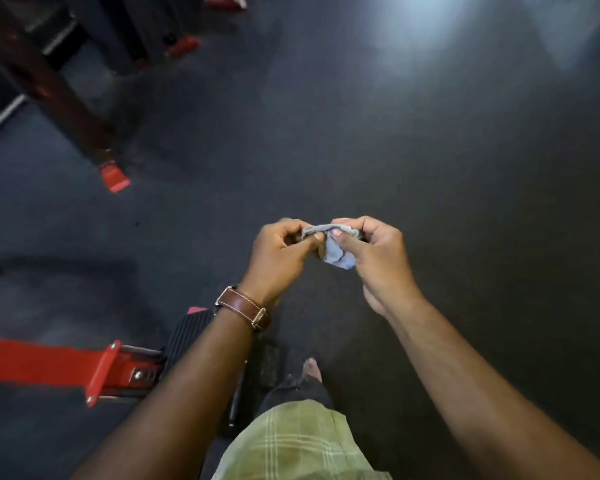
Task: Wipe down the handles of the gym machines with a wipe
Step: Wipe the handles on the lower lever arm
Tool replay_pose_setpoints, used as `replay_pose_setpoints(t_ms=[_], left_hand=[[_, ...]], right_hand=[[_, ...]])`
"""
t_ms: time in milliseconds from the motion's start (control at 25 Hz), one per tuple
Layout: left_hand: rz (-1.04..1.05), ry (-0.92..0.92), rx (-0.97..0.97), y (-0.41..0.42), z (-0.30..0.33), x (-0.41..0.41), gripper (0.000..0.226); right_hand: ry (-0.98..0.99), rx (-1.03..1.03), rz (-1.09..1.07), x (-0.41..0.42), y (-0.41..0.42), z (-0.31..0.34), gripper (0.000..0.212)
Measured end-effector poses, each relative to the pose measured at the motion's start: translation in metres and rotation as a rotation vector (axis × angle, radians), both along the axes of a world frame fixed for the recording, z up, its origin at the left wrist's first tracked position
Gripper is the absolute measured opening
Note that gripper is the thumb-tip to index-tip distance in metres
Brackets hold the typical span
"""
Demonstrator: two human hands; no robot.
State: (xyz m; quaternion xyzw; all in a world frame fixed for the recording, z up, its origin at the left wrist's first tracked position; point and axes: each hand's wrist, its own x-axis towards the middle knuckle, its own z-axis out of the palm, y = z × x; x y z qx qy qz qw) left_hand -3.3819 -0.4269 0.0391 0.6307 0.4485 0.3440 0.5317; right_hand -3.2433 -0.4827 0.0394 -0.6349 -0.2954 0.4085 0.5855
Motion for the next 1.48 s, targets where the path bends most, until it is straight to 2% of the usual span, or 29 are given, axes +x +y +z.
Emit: replay_pose_setpoints(t_ms=[120,240,480,560,640,960,1240,1480], left_hand=[[0.217,-0.253,-0.218,0.063,-0.002,-0.001,0.008],[0.421,-0.367,-0.288,0.142,-0.003,-0.005,0.007],[0.605,-0.415,-0.242,0.269,0.018,-0.030,0.007],[0.662,-0.435,-0.204,0.304,0.022,-0.045,0.017],[0.762,-0.436,-0.195,0.339,0.021,-0.062,0.022],[1.239,-0.540,-0.123,0.502,0.022,-0.148,0.018],[1.586,-0.682,-0.012,0.579,0.035,-0.232,0.015],[1.737,-0.756,0.023,0.616,0.018,-0.357,0.007]], right_hand=[[0.280,-0.005,0.173,-0.003,0.083,-0.002,0.004],[0.386,0.006,0.268,-0.009,0.174,0.001,0.022],[0.383,-0.059,0.381,-0.038,0.338,0.021,0.014],[0.385,-0.081,0.434,-0.056,0.387,0.025,0.013],[0.388,-0.111,0.510,-0.076,0.432,0.025,0.012],[0.353,-0.200,0.932,-0.187,0.639,0.027,0.013],[0.369,-0.267,1.288,-0.310,0.747,0.037,0.010],[0.373,-0.336,1.491,-0.459,0.795,0.015,0.010]])
